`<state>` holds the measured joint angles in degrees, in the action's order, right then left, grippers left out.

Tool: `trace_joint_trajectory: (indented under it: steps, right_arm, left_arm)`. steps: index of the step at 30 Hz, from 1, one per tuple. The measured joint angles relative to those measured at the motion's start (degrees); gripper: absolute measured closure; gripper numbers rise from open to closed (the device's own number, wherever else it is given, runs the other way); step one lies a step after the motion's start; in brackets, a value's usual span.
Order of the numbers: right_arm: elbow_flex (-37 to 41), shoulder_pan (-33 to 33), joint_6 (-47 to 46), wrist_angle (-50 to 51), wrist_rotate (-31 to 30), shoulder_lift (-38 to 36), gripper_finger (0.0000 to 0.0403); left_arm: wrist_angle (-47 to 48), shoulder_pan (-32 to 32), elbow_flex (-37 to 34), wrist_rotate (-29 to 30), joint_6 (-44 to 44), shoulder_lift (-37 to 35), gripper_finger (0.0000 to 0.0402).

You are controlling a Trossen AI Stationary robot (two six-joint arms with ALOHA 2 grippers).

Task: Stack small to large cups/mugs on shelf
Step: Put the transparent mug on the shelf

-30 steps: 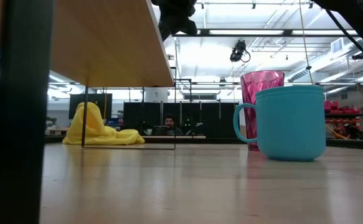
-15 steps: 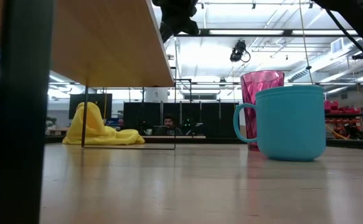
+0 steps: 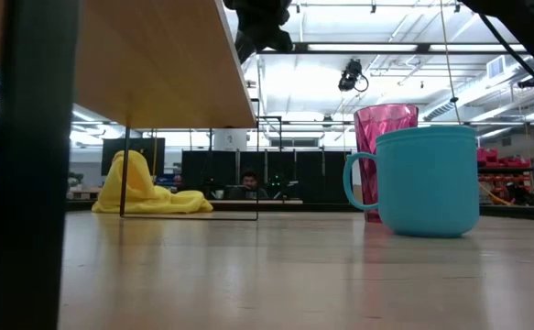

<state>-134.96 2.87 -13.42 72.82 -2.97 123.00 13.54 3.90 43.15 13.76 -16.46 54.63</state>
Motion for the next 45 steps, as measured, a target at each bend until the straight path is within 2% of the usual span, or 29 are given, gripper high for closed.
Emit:
trace_joint_trajectory:
  steps: [5,11,18,24,31,34,40,43,45]
  right_arm:
    - [0.0,-0.02,-0.14,0.02,0.05,0.0,0.0396]
    - [0.04,-0.02,-0.14,-0.67,-0.05,0.02,0.039]
    - [0.07,-0.02,0.05,-2.66,-0.23,0.04,0.0339]
    - [0.07,-0.07,0.05,-3.67,0.02,-0.18,0.0294]
    - [0.03,-1.21,1.02,-5.65,-0.17,-3.31,0.0273]
    - [0.03,-2.84,1.58,-5.5,-3.65,-5.86,0.0273]
    - [0.94,-8.33,1.41,-5.91,-17.51,-11.32,0.0279]
    - [7.39,-11.32,-1.05,-9.75,-22.73,-14.62,0.0281]
    - [16.01,-12.75,-3.6,-14.57,-23.73,-17.75,0.0282]
  left_arm:
    - [0.02,0.02,-0.02,0.0,-0.66,0.0,0.0365]
    - [1.02,0.02,-0.02,0.26,-1.13,-0.01,0.0353]
    - [2.9,0.02,-0.02,0.33,-1.58,-0.04,0.0366]
    - [4.97,0.0,-0.06,0.59,-2.21,0.0,0.035]
    - [6.19,0.02,-0.06,0.55,-2.17,0.0,0.0363]
    - [6.3,0.02,-0.06,0.5,-2.15,0.0,0.0361]
    - [6.58,0.02,-0.06,0.37,-1.81,0.0,0.0339]
    - [6.6,0.02,-0.06,0.35,-1.1,0.0,0.034]
    - [6.61,0.02,-0.06,0.34,-0.93,0.0,0.0345]
